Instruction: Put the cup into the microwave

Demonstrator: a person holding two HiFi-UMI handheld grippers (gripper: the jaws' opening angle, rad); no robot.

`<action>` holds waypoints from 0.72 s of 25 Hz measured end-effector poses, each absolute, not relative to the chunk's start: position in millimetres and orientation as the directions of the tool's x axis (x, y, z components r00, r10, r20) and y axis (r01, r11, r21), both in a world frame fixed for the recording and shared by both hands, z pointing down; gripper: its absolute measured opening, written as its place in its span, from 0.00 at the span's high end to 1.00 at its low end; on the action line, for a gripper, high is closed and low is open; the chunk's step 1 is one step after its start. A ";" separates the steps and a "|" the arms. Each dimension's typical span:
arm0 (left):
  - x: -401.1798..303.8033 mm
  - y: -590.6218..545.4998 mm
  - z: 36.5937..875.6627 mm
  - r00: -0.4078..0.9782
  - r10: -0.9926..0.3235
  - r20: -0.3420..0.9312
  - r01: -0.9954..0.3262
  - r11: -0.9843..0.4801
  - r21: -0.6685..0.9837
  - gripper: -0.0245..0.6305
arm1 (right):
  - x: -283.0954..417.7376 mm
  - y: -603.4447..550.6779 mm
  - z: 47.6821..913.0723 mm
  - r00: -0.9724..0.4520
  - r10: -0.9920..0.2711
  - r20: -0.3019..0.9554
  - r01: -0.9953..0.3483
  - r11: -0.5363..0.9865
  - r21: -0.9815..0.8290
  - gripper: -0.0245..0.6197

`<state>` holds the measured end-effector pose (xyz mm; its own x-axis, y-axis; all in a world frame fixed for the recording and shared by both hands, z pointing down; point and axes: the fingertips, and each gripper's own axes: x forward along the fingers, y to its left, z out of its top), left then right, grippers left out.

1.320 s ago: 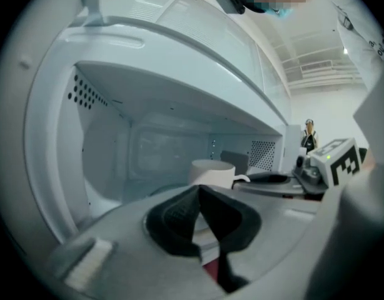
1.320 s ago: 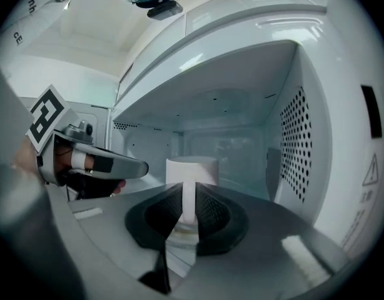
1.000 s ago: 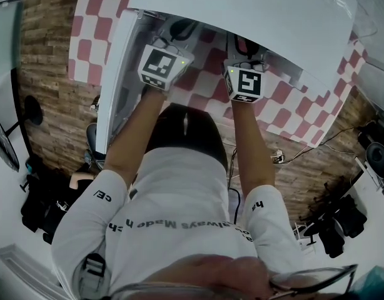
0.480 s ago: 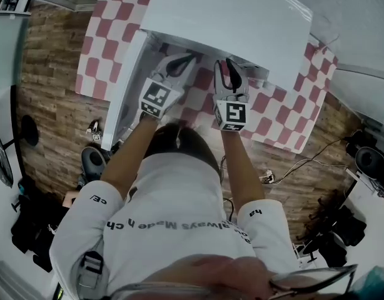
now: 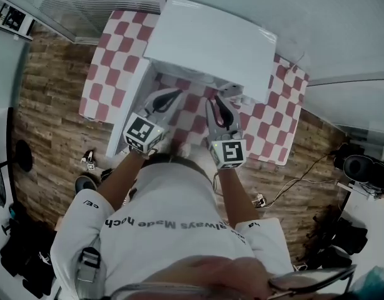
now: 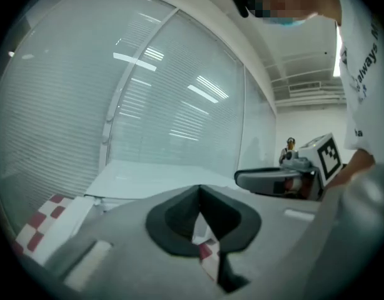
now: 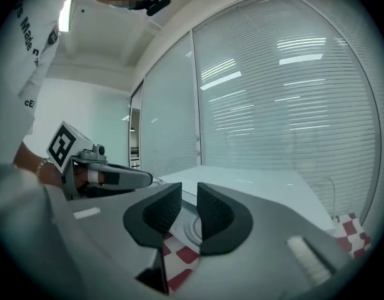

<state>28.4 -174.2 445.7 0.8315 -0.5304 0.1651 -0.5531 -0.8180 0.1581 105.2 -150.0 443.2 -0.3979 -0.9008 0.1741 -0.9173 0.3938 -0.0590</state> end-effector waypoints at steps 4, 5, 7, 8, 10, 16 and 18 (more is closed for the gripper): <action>20.7 -158.5 402.1 0.834 -0.537 0.127 -0.550 -0.825 0.126 0.96 | 102.0 -128.6 400.8 -0.405 -0.905 0.134 -0.914 0.397 -0.082 0.85; 18.9 -155.5 393.1 0.834 -0.539 0.120 -0.551 -0.825 0.125 0.96 | 100.7 -124.2 391.6 -0.407 -0.905 0.125 -0.913 0.399 -0.084 0.85; 15.9 -149.0 376.7 0.835 -0.541 0.104 -0.551 -0.825 0.128 0.96 | 97.5 -116.1 375.5 -0.416 -0.902 0.113 -0.909 0.409 -0.085 0.85; 14.8 -145.2 369.0 0.836 -0.540 0.096 -0.548 -0.826 0.129 0.96 | 95.7 -112.0 368.3 -0.422 -0.900 0.111 -0.906 0.415 -0.085 0.85; 12.6 -136.9 353.9 0.841 -0.534 0.080 -0.540 -0.832 0.124 0.96 | 91.8 -103.3 354.4 -0.434 -0.894 0.110 -0.900 0.427 -0.082 0.86; 6.2 -116.4 323.6 0.847 -0.529 0.052 -0.532 -0.841 0.098 0.96 | 84.2 -78.4 311.2 -0.472 -0.879 0.072 -0.881 0.468 -0.067 0.86; 5.5 -112.2 319.8 0.847 -0.529 0.050 -0.531 -0.843 0.090 0.96 | 81.2 -73.4 301.9 -0.484 -0.873 0.063 -0.875 0.481 -0.054 0.86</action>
<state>5.5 -112.2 319.8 0.8474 -0.5285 0.0502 -0.5309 -0.8426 0.0904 81.2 -73.4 301.9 -0.4837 -0.8730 0.0627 -0.8751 0.4810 -0.0543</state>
